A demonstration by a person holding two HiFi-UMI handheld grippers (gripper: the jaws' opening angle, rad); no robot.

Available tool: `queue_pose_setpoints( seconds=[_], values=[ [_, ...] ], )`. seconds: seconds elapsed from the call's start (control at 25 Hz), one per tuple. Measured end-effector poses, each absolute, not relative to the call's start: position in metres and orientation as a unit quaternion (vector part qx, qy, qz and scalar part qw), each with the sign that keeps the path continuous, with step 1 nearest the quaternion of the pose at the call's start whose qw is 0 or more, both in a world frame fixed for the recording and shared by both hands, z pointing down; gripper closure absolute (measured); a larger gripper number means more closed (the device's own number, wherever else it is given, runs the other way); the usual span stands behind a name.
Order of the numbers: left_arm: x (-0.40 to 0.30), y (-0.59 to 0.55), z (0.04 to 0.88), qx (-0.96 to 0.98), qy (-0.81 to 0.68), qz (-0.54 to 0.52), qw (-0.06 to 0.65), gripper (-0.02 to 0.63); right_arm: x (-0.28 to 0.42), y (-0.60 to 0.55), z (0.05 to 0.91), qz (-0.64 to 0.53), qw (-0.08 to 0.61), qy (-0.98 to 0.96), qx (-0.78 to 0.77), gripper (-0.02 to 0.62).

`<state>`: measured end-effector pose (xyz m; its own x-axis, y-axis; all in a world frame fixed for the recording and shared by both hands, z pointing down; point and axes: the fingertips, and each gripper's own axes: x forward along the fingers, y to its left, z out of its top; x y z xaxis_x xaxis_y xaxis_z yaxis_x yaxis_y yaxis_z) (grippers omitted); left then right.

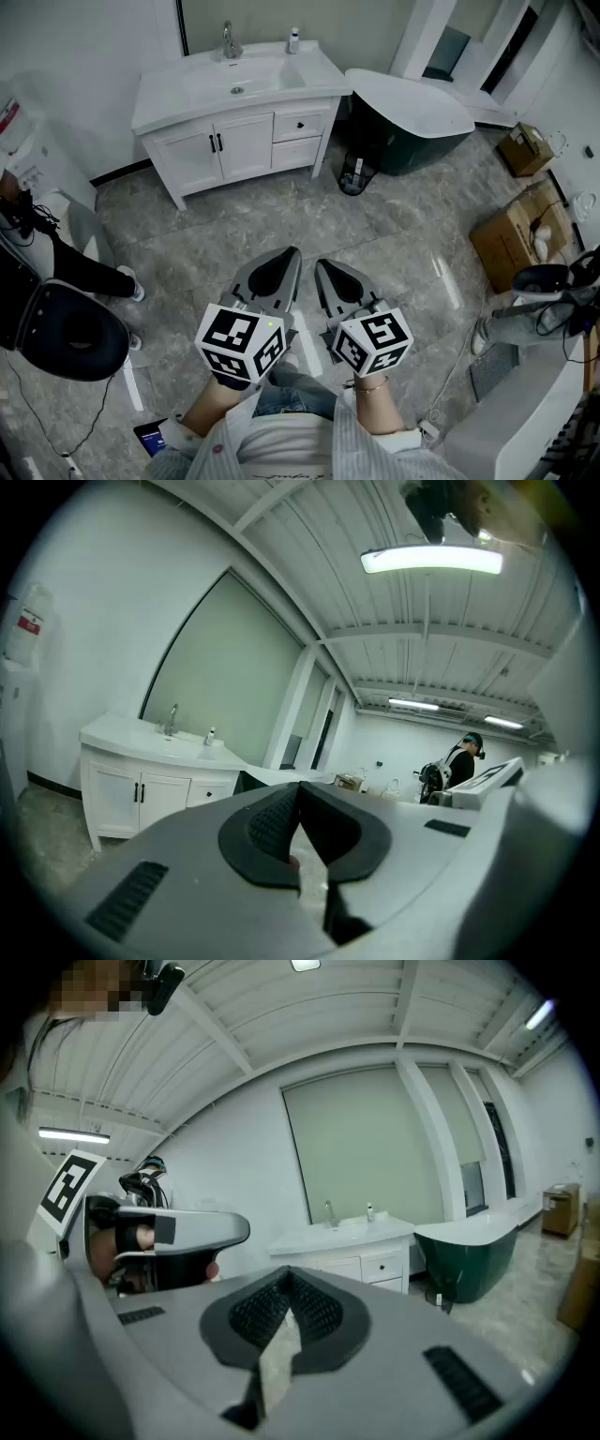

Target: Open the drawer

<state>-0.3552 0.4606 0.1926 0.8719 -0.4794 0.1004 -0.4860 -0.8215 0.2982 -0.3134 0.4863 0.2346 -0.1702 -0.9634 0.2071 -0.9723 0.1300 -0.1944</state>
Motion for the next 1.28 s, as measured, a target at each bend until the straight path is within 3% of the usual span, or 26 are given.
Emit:
queue_pose_setpoints(
  seconds=[0.84,1.28],
  values=[
    [-0.326,0.462,0.209,0.952,-0.261,0.019,0.158,0.589,-0.286,0.495,0.254,0.16,0.002,-0.753,0.638,0.588],
    [-0.28,0.361,0.211,0.954,-0.248,0.022,0.165,0.589,-0.245,0.399,0.257,0.173,0.004,-0.743,0.647,0.588]
  ],
)
